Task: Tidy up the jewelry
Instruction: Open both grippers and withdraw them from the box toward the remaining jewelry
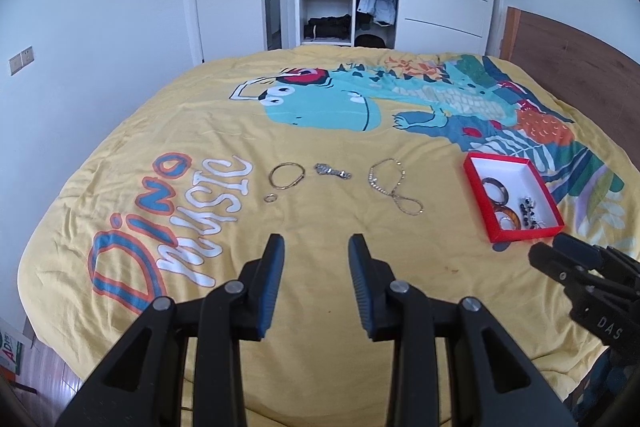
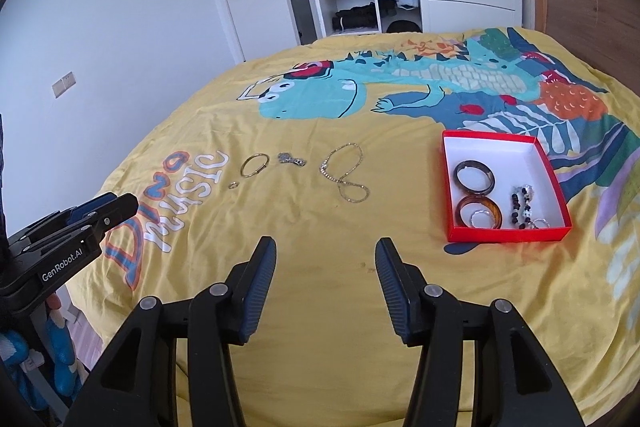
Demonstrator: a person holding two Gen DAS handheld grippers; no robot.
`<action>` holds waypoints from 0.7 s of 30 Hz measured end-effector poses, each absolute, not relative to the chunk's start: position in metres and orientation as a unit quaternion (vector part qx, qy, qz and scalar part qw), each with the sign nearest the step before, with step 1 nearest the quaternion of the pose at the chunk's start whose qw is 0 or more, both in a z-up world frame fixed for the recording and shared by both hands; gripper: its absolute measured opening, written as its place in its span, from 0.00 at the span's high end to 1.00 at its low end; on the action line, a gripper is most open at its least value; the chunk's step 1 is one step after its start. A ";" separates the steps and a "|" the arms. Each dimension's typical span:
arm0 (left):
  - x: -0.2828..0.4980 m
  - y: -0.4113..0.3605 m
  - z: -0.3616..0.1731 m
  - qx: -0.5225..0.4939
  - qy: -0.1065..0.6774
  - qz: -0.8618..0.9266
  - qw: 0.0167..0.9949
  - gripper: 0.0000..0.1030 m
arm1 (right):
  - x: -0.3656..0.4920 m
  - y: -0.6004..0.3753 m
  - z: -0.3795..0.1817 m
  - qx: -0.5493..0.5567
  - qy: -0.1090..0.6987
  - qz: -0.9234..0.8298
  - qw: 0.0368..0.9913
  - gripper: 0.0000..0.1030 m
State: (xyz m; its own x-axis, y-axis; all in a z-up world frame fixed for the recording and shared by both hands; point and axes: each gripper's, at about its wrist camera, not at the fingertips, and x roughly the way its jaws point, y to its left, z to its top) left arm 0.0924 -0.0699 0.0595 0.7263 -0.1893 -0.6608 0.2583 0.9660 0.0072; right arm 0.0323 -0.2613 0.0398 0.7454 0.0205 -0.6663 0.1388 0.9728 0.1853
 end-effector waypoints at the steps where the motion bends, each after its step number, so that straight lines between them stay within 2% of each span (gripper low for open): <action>1: 0.095 -0.063 0.056 0.046 0.355 -0.117 0.927 0.69 | 0.033 -0.261 0.039 0.113 0.357 -0.031 0.927 0.50; 13: 0.128 0.005 0.019 0.003 0.398 -0.067 0.915 0.69 | 0.057 -0.256 0.016 0.116 0.382 -0.020 0.917 0.50; 21: 0.162 0.015 -0.002 -0.010 0.414 -0.080 0.907 0.69 | 0.090 -0.253 -0.007 0.115 0.404 0.001 0.907 0.50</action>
State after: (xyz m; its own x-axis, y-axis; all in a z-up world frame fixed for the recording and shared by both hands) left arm 0.1616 0.0154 -0.0017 0.6440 -0.1526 -0.7496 0.1361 0.9871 -0.0841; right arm 0.0898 -0.2527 -0.0073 0.6733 0.0941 -0.7333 0.0920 0.9735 0.2093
